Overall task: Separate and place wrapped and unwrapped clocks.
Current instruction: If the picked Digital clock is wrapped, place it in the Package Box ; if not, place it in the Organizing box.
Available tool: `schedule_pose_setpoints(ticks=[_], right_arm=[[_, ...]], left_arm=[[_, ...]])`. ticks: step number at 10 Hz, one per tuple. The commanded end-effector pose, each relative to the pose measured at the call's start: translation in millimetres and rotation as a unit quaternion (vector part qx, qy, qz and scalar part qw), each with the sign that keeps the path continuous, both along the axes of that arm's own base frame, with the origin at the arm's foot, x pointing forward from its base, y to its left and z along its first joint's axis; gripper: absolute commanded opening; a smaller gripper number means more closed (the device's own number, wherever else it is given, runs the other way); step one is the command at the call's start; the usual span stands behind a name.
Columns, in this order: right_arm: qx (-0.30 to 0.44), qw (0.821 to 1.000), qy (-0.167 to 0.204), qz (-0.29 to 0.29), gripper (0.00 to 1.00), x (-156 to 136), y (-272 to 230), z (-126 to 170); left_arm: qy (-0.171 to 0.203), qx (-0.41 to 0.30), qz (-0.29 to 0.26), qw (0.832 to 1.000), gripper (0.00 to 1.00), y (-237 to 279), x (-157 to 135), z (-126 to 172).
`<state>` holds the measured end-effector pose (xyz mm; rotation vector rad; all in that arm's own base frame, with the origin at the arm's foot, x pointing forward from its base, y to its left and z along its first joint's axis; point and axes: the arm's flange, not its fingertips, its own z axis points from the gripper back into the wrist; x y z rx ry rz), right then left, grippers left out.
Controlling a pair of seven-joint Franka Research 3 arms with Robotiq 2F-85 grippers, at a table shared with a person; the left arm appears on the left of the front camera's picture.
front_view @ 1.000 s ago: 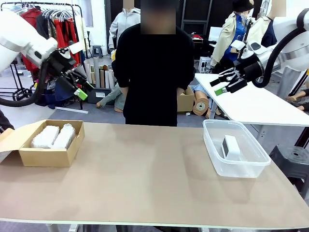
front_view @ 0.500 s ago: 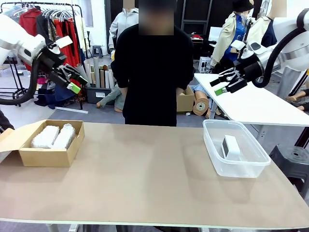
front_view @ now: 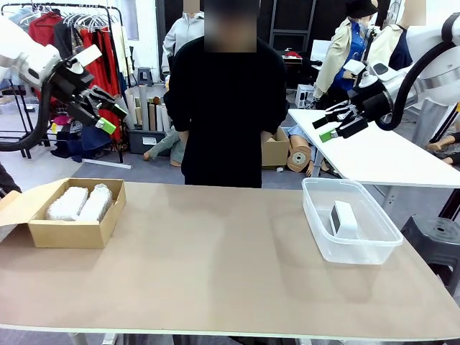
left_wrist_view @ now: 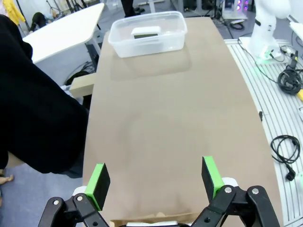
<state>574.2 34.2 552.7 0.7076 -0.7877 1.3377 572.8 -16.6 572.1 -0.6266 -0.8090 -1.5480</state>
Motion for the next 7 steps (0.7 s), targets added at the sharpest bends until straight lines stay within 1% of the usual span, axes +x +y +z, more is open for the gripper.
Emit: schedule_pose_setpoints(ticks=[1,3,4,5,7], right_arm=[[0.0,1.0,-0.003,-0.001,1.0,-0.2,0.2,2.4],[0.0,1.0,-0.003,-0.001,1.0,-0.2,0.2,2.4],[0.0,1.0,-0.003,-0.001,1.0,-0.2,0.2,2.4],[0.0,1.0,-0.003,-0.001,1.0,-0.2,0.2,2.4],[0.0,1.0,-0.003,-0.001,1.0,-0.2,0.2,2.4]], left_arm=[[-0.022,-0.002,0.003,1.0,1.0,-1.8,-9.8,-6.2],[-0.022,0.004,-0.003,1.0,1.0,-3.5,-10.9,-4.8],[-0.014,0.018,-0.006,1.0,1.0,-6.8,-11.2,-6.9],[-0.01,0.003,0.003,1.0,1.0,-0.9,-3.5,-1.2],[-0.01,0.003,0.003,1.0,1.0,-0.9,-3.5,-1.2]])
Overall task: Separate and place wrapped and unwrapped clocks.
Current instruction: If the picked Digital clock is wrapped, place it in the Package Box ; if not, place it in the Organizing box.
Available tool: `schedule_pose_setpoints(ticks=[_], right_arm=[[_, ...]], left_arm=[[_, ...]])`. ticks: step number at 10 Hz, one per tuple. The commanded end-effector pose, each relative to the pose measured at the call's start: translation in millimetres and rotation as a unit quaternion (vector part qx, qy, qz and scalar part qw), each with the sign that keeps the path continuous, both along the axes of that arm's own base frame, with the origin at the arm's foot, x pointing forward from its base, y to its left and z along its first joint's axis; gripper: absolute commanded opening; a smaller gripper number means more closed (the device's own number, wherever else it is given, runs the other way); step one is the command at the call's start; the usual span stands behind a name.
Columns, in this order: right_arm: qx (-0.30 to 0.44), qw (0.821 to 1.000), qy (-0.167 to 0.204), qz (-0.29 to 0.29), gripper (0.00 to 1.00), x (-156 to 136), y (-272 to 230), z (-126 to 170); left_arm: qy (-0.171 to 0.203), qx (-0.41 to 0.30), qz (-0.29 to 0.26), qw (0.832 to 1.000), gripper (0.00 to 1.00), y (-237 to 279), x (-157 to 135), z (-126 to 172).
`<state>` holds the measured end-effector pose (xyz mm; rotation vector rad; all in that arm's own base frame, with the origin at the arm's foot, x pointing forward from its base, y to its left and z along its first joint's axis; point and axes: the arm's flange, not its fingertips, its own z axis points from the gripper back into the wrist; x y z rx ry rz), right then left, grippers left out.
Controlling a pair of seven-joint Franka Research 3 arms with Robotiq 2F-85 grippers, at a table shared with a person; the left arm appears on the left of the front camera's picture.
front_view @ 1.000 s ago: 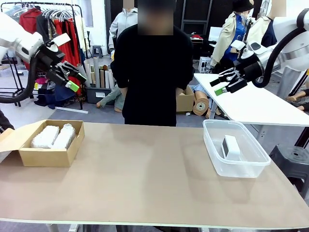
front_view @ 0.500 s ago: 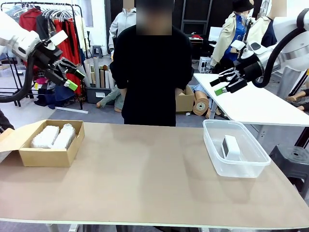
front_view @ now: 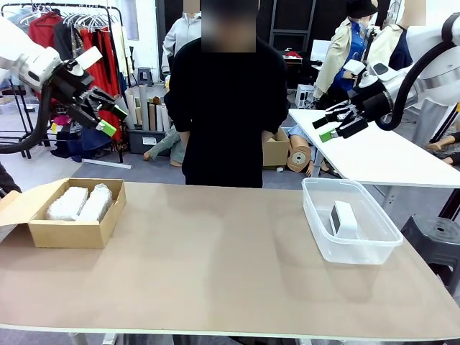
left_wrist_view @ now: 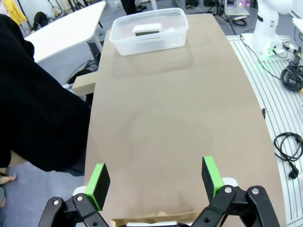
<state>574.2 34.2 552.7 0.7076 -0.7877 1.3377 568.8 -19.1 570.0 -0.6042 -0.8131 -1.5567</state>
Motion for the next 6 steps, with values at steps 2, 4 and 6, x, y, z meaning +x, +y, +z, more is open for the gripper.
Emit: schedule_pose_setpoints(ticks=[2,4,6], right_arm=[[0.0,1.0,-0.003,-0.001,1.0,-0.2,0.2,2.4],[0.0,1.0,-0.003,-0.001,1.0,-0.2,0.2,2.4],[0.0,1.0,-0.003,-0.001,1.0,-0.2,0.2,2.4]], left_arm=[[-0.001,-0.003,0.002,1.0,1.0,1.5,0.6,0.9],[-0.001,-0.003,0.002,1.0,1.0,1.5,0.6,0.9],[-0.001,-0.003,0.002,1.0,1.0,1.5,0.6,0.9]])
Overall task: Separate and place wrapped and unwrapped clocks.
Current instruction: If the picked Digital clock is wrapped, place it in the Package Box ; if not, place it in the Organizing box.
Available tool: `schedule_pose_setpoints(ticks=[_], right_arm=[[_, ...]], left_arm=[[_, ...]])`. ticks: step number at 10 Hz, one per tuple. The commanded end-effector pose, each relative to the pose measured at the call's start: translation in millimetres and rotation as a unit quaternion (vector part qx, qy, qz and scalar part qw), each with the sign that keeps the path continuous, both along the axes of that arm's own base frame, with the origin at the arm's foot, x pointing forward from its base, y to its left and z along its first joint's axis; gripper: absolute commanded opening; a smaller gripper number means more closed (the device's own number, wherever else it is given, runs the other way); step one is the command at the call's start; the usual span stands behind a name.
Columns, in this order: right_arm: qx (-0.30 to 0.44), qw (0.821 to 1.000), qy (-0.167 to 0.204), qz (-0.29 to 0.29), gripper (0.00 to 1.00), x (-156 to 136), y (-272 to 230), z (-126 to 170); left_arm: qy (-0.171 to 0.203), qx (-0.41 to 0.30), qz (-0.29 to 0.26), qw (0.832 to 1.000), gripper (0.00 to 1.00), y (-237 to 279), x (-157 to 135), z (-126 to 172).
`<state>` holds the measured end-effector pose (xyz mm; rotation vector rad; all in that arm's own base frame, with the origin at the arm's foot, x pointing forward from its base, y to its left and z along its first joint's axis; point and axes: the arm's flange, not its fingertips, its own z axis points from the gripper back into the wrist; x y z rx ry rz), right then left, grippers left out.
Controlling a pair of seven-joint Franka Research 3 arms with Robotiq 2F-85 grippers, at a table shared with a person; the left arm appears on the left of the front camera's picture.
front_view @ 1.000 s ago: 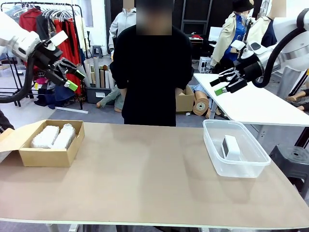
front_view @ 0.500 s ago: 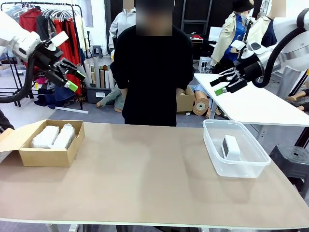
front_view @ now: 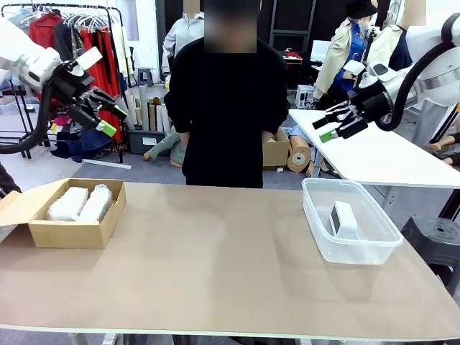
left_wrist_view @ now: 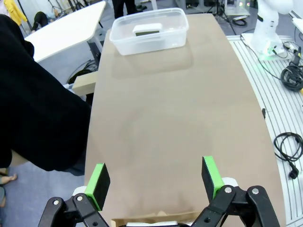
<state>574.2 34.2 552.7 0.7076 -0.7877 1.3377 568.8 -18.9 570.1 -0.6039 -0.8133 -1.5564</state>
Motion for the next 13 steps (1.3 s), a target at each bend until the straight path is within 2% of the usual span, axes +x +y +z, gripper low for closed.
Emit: schedule_pose_setpoints(ticks=[1,13], right_arm=[[0.0,1.0,-0.003,-0.001,1.0,-0.2,0.3,2.4],[0.0,1.0,-0.003,-0.001,1.0,-0.2,0.3,2.4]], left_arm=[[-0.001,-0.003,0.002,1.0,1.0,1.3,0.6,0.8],[-0.001,-0.003,0.002,1.0,1.0,1.3,0.6,0.8]])
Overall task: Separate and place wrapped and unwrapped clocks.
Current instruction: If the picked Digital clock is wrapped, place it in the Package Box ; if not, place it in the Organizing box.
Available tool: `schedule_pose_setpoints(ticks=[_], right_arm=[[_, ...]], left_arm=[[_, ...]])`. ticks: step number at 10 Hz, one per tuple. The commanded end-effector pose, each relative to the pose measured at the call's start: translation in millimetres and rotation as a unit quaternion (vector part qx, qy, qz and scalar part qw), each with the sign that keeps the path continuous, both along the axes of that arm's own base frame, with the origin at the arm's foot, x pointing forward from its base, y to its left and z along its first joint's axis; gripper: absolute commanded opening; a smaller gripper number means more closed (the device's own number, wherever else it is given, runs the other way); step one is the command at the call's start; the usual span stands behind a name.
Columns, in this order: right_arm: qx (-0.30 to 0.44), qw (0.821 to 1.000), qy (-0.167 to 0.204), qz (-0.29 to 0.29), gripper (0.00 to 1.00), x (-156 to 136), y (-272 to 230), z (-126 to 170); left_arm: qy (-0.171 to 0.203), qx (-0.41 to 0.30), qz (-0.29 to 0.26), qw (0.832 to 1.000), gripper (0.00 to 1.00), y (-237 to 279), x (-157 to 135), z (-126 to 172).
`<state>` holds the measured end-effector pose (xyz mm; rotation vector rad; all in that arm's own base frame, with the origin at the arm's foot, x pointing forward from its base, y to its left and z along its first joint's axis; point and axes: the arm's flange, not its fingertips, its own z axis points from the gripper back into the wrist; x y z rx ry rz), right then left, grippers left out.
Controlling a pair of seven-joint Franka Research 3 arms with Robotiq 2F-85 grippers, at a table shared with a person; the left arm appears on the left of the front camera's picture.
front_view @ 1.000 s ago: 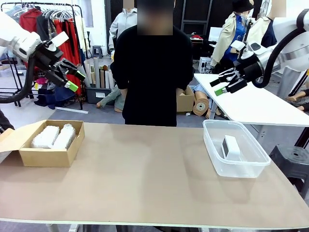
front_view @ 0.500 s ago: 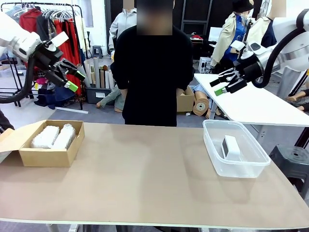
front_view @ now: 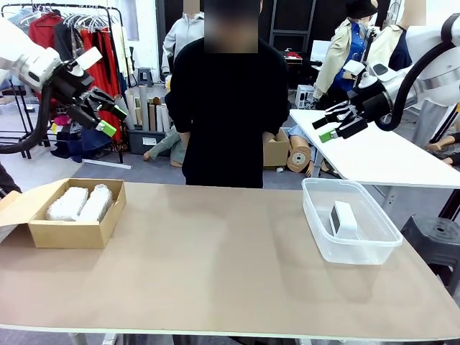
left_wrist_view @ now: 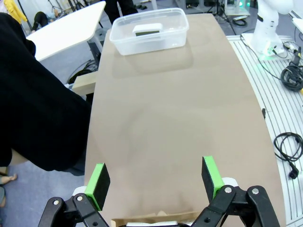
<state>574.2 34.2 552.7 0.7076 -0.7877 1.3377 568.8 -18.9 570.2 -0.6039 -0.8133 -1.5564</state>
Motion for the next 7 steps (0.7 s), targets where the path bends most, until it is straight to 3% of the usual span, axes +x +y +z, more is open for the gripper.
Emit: schedule_pose_setpoints(ticks=[1,7], right_arm=[[0.0,1.0,-0.003,-0.001,1.0,-0.2,0.3,2.4],[0.0,1.0,-0.003,-0.001,1.0,-0.2,0.3,2.4]], left_arm=[[-0.001,-0.003,0.002,1.0,1.0,1.3,0.6,0.8],[-0.001,-0.003,0.002,1.0,1.0,1.3,0.6,0.8]])
